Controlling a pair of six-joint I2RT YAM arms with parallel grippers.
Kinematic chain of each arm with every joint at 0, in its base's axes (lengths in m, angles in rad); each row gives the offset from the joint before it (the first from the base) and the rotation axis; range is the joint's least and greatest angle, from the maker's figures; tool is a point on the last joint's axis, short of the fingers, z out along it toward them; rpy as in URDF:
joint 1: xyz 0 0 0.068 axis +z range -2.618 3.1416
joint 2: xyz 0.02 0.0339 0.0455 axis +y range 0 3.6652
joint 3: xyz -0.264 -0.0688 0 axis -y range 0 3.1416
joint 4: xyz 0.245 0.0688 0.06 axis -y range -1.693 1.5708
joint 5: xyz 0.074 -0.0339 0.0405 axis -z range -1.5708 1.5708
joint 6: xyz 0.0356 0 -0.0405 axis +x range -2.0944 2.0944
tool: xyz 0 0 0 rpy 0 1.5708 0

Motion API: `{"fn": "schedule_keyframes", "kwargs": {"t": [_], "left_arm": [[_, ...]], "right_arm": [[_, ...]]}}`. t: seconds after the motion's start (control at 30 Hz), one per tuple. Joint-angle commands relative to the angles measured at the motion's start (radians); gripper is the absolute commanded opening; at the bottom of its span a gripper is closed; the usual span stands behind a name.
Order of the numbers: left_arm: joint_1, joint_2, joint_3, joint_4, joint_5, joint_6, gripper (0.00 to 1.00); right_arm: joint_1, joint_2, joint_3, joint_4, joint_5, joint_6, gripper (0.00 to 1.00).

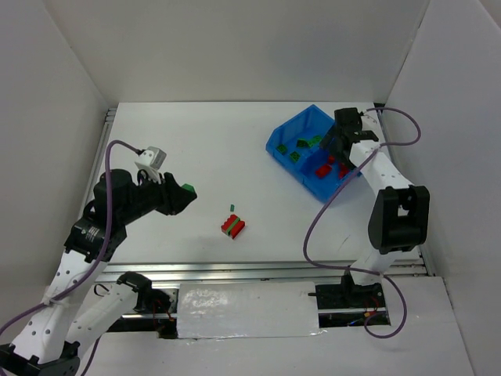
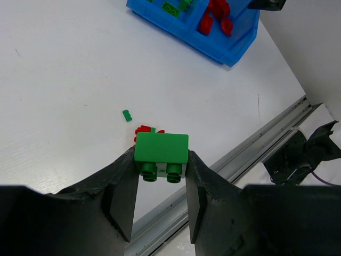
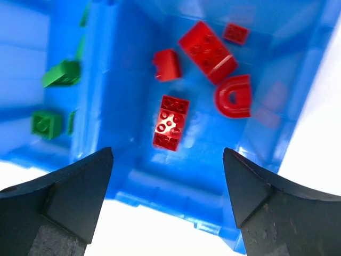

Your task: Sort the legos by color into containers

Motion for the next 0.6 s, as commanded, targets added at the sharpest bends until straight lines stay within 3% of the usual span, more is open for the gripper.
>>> {"fn": "schedule_keyframes", "kwargs": {"t": [0.0,0.03,0.1,0.17,0.2,0.27,0.3,0.4,0.43,0.57], "left_arm": [[-0.005,0.011,0.012,0.041,0.045,0.009,0.0],[-0.005,0.015,0.012,0.05,0.065,0.003,0.0],[-0.005,0.034,0.013,0.09,0.168,-0.022,0.0],[-0.003,0.054,0.018,0.128,0.289,-0.039,0.0],[-0.003,0.058,0.018,0.148,0.326,-0.033,0.0],[0.0,0.061,0.022,0.193,0.377,-0.026,0.0],[0.0,0.058,0.024,0.197,0.384,-0.02,0.0],[-0.002,0.042,0.029,0.21,0.348,0.007,0.0],[-0.002,0.032,0.01,0.216,0.342,0.021,0.0],[-0.002,-0.044,-0.083,0.335,0.387,0.081,0.0]], "right_arm": [[0.009,-0.13,0.021,0.054,-0.121,-0.075,0.91],[0.019,-0.17,-0.043,0.102,-0.191,-0.112,0.91],[0.074,-0.297,-0.12,0.247,-0.499,-0.208,0.99],[0.161,-0.349,-0.18,0.288,-0.652,-0.184,1.0],[0.198,-0.361,-0.171,0.233,-0.649,-0.154,1.0],[0.271,-0.364,-0.125,0.164,-0.645,0.007,0.99],[0.345,-0.382,-0.133,0.199,-0.728,0.067,0.99],[0.473,-0.461,-0.25,0.491,-0.928,0.321,1.0],[0.498,-0.473,-0.302,0.554,-0.945,0.44,0.99],[0.633,-0.464,-0.34,0.737,-0.942,0.638,1.0]]}}
